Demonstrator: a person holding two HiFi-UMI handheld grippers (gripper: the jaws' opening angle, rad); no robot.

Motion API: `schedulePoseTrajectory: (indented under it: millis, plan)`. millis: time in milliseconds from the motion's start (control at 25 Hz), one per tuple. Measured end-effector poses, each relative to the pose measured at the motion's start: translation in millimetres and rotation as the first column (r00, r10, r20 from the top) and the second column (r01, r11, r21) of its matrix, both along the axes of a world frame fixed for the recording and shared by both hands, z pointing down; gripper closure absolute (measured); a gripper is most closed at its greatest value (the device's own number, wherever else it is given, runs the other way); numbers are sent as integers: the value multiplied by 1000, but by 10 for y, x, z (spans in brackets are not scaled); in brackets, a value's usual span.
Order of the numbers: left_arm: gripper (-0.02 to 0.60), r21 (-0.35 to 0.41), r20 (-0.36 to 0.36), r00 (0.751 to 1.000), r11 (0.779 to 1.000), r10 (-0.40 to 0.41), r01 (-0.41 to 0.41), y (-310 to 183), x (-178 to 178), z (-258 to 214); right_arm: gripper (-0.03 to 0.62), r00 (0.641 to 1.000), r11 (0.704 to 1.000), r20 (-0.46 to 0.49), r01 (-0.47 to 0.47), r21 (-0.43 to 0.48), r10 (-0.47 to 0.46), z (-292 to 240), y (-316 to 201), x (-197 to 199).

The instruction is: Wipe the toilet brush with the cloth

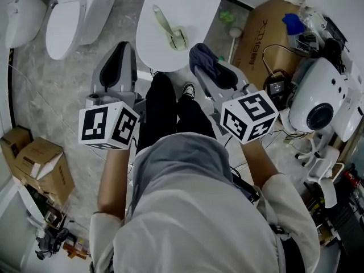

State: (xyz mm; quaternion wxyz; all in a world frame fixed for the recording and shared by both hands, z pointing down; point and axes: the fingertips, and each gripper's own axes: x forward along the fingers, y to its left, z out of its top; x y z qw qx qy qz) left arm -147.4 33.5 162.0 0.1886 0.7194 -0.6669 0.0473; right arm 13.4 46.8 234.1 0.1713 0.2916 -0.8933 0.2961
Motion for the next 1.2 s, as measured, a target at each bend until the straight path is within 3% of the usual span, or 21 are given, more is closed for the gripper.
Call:
schedulePoseTrajectory:
  millis: [560,1200]
  plan:
    - [581,-53,-25,999,997,46,-47,-441,-206,374,494,1000,1000,-9,-8,-30,8,342,-257,-272]
    - [581,-129,-91,990,984,109,-120,-951,-132,963,494,997,994,-24,-74,-77,72,807,-536,-269]
